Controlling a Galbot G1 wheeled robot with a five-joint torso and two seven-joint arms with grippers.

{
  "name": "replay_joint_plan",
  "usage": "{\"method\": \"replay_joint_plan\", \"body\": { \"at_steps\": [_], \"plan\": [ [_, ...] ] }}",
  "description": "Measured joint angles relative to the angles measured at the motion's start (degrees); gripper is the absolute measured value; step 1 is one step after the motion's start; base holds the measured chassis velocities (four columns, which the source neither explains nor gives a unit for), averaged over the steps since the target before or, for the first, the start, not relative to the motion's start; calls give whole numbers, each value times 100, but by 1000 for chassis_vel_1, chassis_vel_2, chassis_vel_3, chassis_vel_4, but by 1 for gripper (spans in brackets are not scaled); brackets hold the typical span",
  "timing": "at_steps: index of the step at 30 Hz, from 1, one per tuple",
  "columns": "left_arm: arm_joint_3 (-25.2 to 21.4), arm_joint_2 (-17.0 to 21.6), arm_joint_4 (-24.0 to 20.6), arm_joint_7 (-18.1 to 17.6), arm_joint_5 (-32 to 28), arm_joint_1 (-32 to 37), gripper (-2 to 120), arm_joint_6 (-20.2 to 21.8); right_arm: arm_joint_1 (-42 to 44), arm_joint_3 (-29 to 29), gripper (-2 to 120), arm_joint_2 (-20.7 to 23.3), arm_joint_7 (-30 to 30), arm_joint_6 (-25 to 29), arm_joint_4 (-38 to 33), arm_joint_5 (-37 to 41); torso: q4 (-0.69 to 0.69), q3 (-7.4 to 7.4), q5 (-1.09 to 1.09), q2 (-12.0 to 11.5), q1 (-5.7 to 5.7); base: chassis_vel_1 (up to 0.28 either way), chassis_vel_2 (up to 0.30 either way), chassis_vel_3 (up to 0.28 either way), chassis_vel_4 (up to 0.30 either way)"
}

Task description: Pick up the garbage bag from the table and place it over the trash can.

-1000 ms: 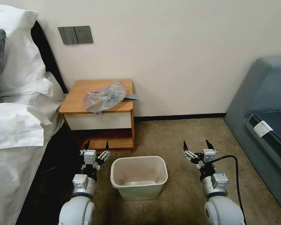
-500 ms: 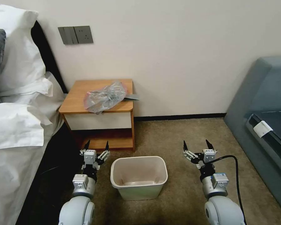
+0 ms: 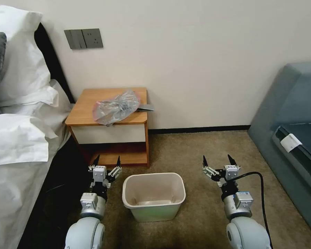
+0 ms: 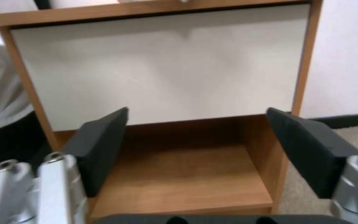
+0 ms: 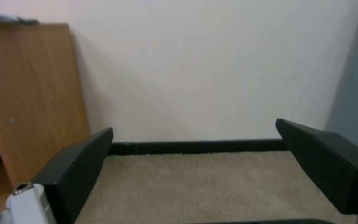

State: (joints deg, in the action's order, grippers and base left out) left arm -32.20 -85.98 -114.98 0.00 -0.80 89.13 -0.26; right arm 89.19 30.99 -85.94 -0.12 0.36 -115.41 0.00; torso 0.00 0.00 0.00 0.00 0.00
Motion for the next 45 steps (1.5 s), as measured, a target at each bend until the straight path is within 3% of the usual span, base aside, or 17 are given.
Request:
{"method": "replay_joint_plan", "body": {
  "at_steps": [2, 7, 14, 17, 18, 20, 25, 27, 29, 31, 35, 39, 45],
  "plan": [
    [-296, -32, -181, 0, -329, 164, 97, -164, 234, -295, 100, 1, -128, 196, -404, 10, -1, 0, 0, 0, 0, 0, 0, 0, 0],
    [-1121, -119, -666, 5, -1226, 605, 100, -638, 532, -772, 100, 4, -522, 529, -977, 22, 4, 0, 3, 1, 0, 0, 0, 0, 0],
    [-1236, -139, -746, 17, -1385, 679, 100, -719, 260, -838, 100, 82, -475, 597, -866, 68, 0, 0, 0, 0, 0, 0, 0, 0, 0],
    [-1019, -93, -655, 338, -1715, 672, 100, -717, 42, -854, 100, 181, -432, 688, -724, 150, -1, -1, 3, 1, 0, 0, 0, 0, 0],
    [-923, -62, -580, 486, -1775, 669, 100, -729, -79, -859, 100, 264, -434, 750, -642, 155, 0, 0, -6, 0, 0, 0, 0, 0, 0],
    [-861, -5, -442, 697, -1630, 632, 100, -852, -453, -895, 100, 566, -535, 981, -331, -88, -1, 0, 5, 0, 0, 0, 0, 0, 0],
    [-850, 27, -277, 769, -1229, 570, 100, -1009, -1151, -1146, 100, 1085, -691, 1182, 222, -721, -1, 0, 2, 0, 0, 0, 0, 0, 0],
    [-848, 21, -254, 774, -1103, 555, 100, -1035, -1849, -1452, 100, 1414, -710, 1349, 750, -1258, 0, 1, 1, 0, 0, 0, 0, 0, 0],
    [-847, 14, -252, 773, -1086, 555, 100, -1035, -2033, -1524, 100, 1469, -707, 1406, 901, -1431, 0, 1, 1, 0, 0, 0, 0, 0, 0],
    [-838, -23, -225, 751, -991, 562, 100, -1048, -2832, -1745, 100, 1589, -706, 1779, 1597, -2334, 1, 1, 1, 0, 0, 0, 0, 0, 0],
    [-844, 14, -172, 686, -894, 595, 100, -1113, -3883, -2043, 100, 1598, -726, 2200, 2498, -3217, 0, 1, 0, 0, 0, 0, 0, 0, 0],
    [-872, 9, -152, 676, -868, 613, 100, -1140, -4580, -2229, 100, 1520, -728, 2479, 3133, -3617, 0, 1, 0, 0, 0, 0, 0, 0, 0],
    [-845, -129, -37, 651, -782, 627, 100, -1186, -5700, -2569, 100, 1185, -655, 3059, 4579, -4426, 1, 1, 0, 0, 0, 0, 0, 0, 0]
  ]
}}
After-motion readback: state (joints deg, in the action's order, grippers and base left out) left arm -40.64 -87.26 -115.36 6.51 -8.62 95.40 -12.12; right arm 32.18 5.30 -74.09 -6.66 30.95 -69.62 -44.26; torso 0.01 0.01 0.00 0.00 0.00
